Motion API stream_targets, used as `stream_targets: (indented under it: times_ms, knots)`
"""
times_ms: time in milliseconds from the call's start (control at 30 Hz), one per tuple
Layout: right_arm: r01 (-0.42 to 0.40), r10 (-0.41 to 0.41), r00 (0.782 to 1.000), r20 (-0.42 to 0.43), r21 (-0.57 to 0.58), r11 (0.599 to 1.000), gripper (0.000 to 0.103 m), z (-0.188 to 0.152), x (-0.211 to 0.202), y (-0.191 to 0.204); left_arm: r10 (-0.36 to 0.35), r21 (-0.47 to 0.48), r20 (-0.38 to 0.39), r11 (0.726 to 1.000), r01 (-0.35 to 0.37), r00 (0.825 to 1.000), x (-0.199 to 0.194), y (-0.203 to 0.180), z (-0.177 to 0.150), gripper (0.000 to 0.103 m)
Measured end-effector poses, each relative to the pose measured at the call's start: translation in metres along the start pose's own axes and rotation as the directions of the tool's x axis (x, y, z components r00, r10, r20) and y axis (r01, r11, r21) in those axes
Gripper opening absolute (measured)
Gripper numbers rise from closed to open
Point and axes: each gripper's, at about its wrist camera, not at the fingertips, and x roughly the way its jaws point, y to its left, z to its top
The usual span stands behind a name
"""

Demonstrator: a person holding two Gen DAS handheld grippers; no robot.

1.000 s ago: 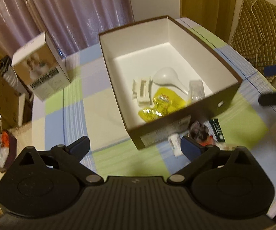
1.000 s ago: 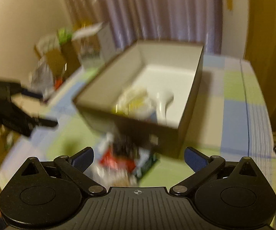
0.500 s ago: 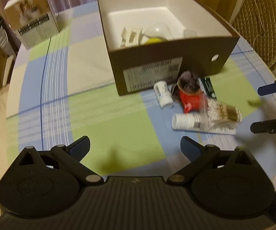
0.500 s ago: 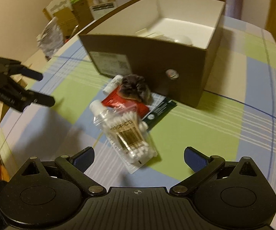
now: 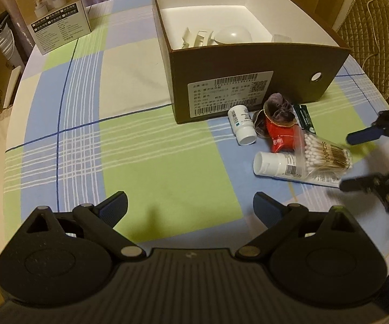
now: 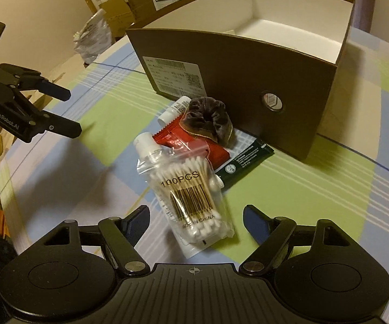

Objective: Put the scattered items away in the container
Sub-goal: 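Grasp the cotton-swab bag with the right tool while the left tool grasps the white tube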

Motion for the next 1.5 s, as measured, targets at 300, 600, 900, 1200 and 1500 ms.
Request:
stream_targets:
  times_ms: [300, 600, 900, 1200, 1500]
  knots:
    - [-0.031, 0.031, 1.0, -0.006, -0.024, 0.999, 0.04, -0.001, 0.008, -0.003, -0.007, 0.002, -0.004, 1.0, 0.007, 1.0, 0.009, 0.007, -0.005, 0.095]
    - [-0.03, 0.03, 0.999, 0.016, 0.034, 0.999, 0.035, -0.026, -0.017, -0.004, -0.051, 0.122, 0.013, 0.991, 0.049, 0.999, 0.013, -0.016, -0.004, 0.092]
    - [0.054, -0.063, 0.997, 0.037, 0.209, 0.976, 0.035, -0.067, -0.055, -0.03, -0.221, 0.378, 0.051, 0.907, 0.186, 0.974, 0.022, -0.063, -0.002, 0.076]
    - [0.076, -0.093, 0.995, 0.045, 0.298, 0.952, 0.035, -0.088, -0.069, -0.035, -0.26, 0.597, 0.039, 0.78, 0.186, 0.965, 0.052, -0.095, 0.008, 0.073]
    - [0.108, -0.119, 0.993, 0.022, 0.29, 0.951, 0.035, -0.098, -0.072, -0.037, -0.336, 0.628, -0.098, 0.709, 0.32, 0.937, 0.052, -0.101, -0.011, 0.049]
